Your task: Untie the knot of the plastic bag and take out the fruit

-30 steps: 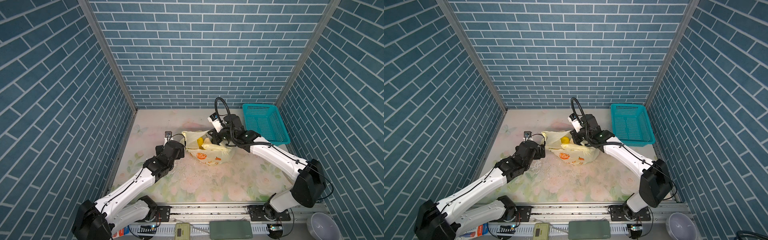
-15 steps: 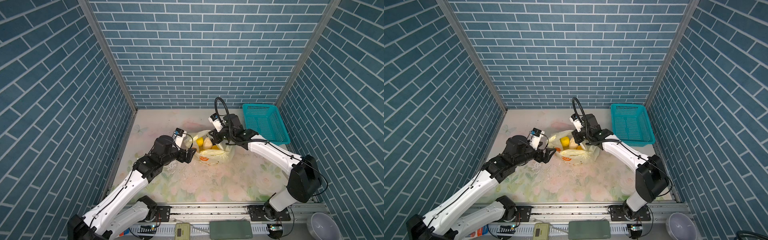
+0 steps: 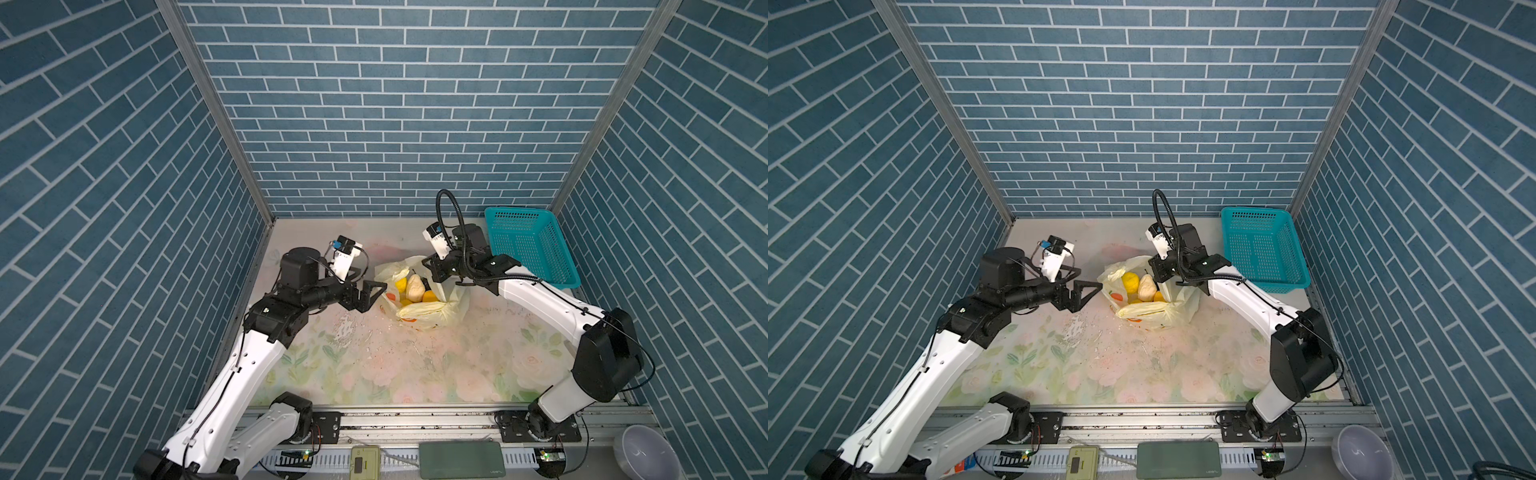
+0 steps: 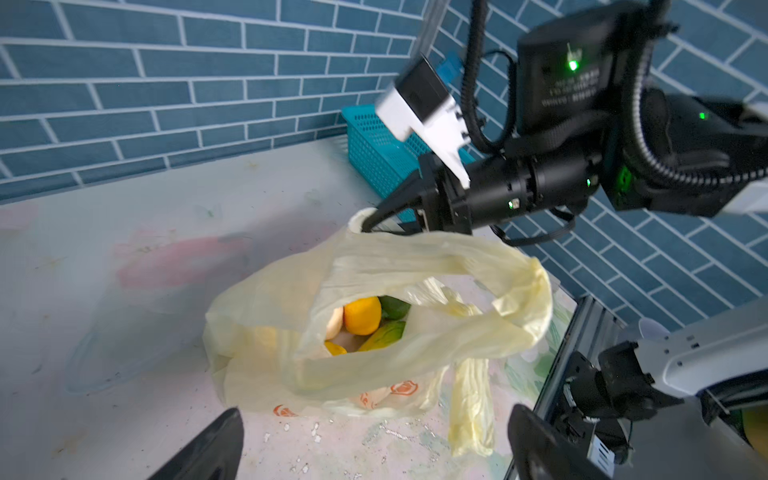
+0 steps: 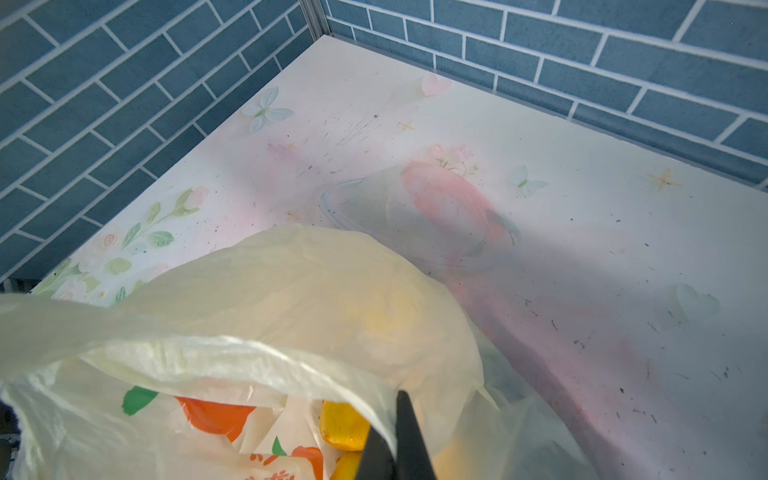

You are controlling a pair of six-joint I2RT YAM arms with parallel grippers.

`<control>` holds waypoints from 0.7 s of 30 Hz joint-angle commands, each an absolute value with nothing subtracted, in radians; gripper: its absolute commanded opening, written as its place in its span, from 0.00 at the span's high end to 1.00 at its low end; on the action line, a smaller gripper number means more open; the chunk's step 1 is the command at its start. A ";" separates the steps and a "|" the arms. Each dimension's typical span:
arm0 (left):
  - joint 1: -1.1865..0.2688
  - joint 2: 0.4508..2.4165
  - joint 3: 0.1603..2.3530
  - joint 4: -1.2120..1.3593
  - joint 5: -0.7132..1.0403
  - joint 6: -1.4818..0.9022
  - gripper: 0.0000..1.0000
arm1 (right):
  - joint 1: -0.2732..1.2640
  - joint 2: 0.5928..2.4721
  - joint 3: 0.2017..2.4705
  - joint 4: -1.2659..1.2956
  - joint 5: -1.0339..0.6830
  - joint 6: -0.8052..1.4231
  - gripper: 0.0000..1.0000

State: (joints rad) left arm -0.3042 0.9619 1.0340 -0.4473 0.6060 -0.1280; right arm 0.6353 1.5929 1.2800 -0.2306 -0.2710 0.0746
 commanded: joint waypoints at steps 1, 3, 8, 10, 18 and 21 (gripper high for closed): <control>-0.227 0.976 1.057 -0.357 0.705 -0.181 0.00 | 0.635 1.588 1.312 -0.221 -0.308 0.077 1.00; -0.207 1.013 1.056 -0.281 0.716 -0.221 0.00 | 0.634 1.589 1.316 -0.221 -0.323 0.077 1.00; -0.208 1.167 1.057 0.001 0.745 -0.396 0.00 | 0.640 1.591 1.325 -0.222 -0.339 0.077 1.00; -0.222 1.228 1.066 0.091 0.765 -0.447 0.00 | 0.641 1.592 1.330 -0.226 -0.336 0.077 1.00; -0.340 1.424 1.197 -0.037 0.796 -0.336 0.00 | 0.641 1.593 1.345 -0.234 -0.326 0.077 1.00; -0.364 1.443 1.204 -0.141 0.784 -0.260 0.00 | 0.641 1.591 1.354 -0.233 -0.320 0.081 1.00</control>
